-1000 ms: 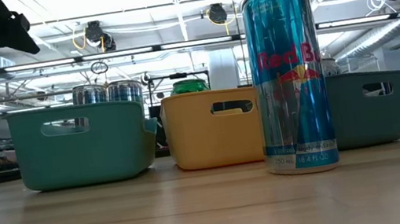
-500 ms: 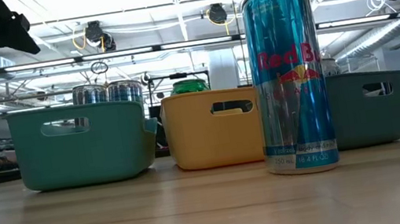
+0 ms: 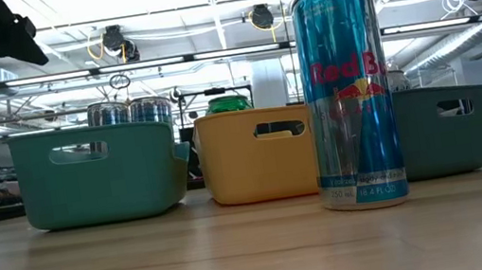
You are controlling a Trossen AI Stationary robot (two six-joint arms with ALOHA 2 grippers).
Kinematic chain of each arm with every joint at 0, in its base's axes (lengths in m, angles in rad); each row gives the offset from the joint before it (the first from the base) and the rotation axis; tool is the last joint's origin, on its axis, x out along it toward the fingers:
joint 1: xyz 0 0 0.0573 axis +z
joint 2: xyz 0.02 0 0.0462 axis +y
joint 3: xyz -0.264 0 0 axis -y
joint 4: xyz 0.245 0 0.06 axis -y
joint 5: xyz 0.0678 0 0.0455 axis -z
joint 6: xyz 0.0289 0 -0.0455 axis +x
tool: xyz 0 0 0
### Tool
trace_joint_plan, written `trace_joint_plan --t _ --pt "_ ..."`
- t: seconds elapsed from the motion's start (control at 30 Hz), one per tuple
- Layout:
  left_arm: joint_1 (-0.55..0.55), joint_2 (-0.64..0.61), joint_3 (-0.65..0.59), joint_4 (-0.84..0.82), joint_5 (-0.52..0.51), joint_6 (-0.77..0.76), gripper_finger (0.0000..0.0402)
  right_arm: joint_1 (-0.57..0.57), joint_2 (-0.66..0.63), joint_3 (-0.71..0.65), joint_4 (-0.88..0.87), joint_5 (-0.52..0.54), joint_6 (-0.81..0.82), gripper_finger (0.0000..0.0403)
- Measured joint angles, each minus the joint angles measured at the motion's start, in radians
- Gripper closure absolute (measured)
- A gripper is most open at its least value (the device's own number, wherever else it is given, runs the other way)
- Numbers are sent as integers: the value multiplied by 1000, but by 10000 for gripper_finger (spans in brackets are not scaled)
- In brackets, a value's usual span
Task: Sort soda cans
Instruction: Move the white and blue soda can to the center
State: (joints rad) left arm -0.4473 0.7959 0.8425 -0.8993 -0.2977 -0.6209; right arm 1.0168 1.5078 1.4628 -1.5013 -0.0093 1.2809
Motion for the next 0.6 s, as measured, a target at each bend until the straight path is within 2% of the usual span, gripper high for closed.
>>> trace_joint_plan --t 0.1,0.33,0.6 --pt "0 0 0 0 0 0 20 0 11 0 22 -13 -141 12" --pt "0 0 0 0 0 0 20 5 43 0 134 -14 -343 12" --pt "0 0 0 0 0 -2 20 36 136 0 146 -13 -397 12"
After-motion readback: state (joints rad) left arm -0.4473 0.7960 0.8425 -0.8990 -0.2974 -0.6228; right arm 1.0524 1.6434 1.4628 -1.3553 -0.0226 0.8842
